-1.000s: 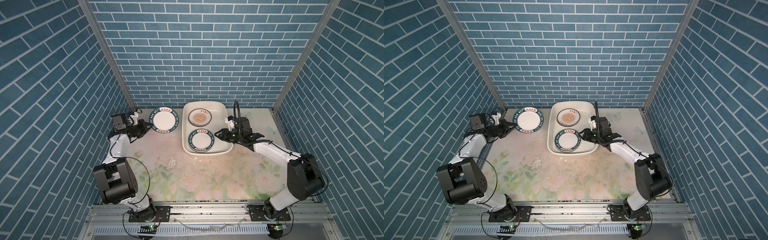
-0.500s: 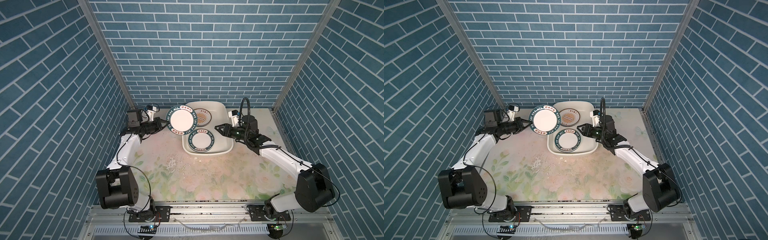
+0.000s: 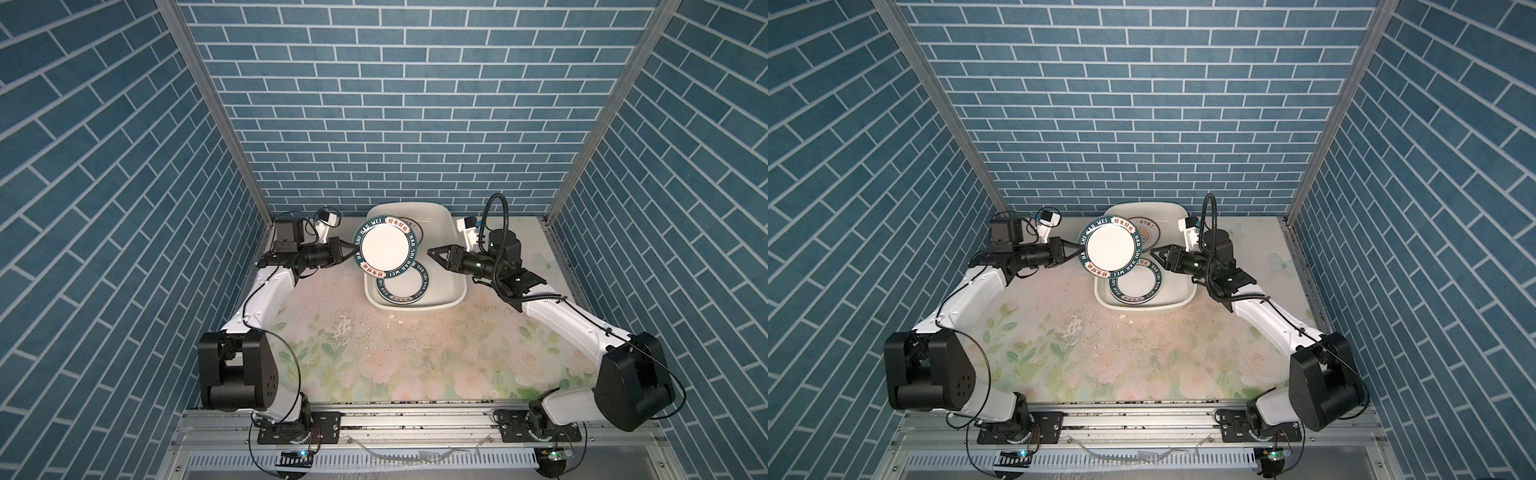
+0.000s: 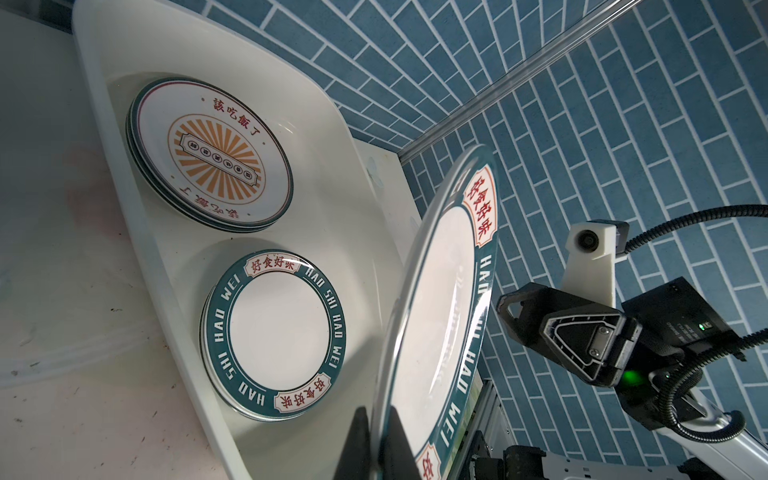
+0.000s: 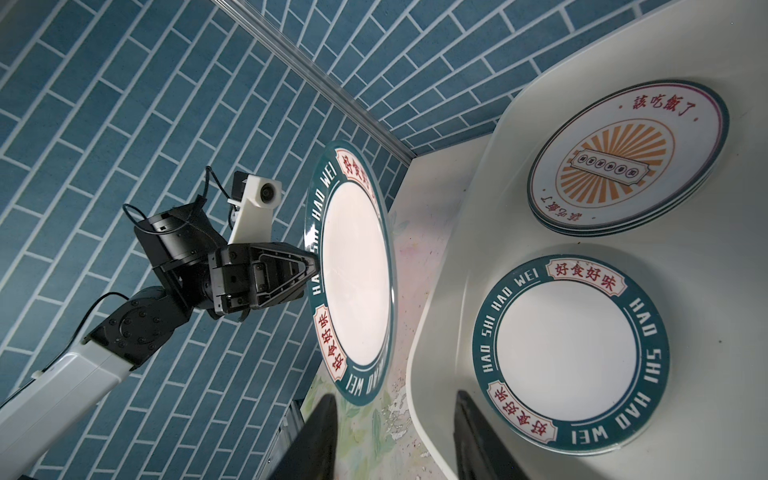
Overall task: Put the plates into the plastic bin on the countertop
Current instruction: 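Lift the upright plate over the bin with the left gripper while the right gripper approaches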
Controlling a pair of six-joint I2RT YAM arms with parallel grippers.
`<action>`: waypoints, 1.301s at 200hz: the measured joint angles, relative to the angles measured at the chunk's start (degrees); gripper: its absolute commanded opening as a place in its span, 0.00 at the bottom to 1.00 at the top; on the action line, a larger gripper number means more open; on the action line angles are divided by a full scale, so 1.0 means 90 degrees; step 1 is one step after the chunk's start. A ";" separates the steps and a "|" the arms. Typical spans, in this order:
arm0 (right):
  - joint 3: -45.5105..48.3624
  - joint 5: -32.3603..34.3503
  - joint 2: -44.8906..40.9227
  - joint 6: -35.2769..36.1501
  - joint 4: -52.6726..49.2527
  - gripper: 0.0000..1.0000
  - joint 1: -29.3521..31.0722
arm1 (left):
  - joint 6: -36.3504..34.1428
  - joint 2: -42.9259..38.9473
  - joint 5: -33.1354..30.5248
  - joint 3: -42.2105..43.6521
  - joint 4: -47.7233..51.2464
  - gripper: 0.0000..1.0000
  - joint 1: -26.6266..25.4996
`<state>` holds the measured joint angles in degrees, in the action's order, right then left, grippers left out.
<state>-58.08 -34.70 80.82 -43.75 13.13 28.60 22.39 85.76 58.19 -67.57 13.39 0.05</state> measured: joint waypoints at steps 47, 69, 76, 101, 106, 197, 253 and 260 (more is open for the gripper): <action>0.0019 -0.0272 0.0002 -0.0121 0.0260 0.46 0.0000 | -0.0022 0.0017 0.0131 -0.0002 -0.0058 0.00 -0.0134; 0.0019 -0.0308 0.0022 -0.0119 0.0265 0.46 0.0000 | -0.0192 0.0017 0.0112 -0.0066 0.0104 0.00 -0.0233; 0.0019 -0.0323 0.0032 -0.0119 0.0267 0.46 0.0000 | -0.0231 0.0015 0.0114 -0.0090 0.0129 0.00 -0.0248; 0.0019 -0.0355 0.0068 -0.0121 0.0270 0.45 0.0012 | -0.0311 0.0012 0.0114 -0.0146 0.0170 0.00 -0.0260; 0.0019 -0.0359 0.0080 -0.0121 0.0270 0.45 0.0017 | -0.0313 0.0012 0.0114 -0.0146 0.0175 0.00 -0.0260; 0.0005 -0.0389 0.0381 -0.0177 0.0257 0.33 0.0126 | -0.0328 0.0007 0.0117 -0.0146 0.0240 0.00 -0.0362; -0.0049 -0.0398 0.0413 -0.0165 0.0262 0.29 0.0143 | -0.0328 0.0005 0.0124 -0.0146 0.0240 0.00 -0.0420; -0.0061 -0.0406 0.0432 -0.0165 0.0267 0.26 0.0146 | -0.0328 0.0005 0.0131 -0.0146 0.0240 0.00 -0.0435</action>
<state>-58.63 -38.35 84.71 -45.23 15.53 29.91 19.44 85.80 59.37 -68.88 15.55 -3.86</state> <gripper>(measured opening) 0.289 0.084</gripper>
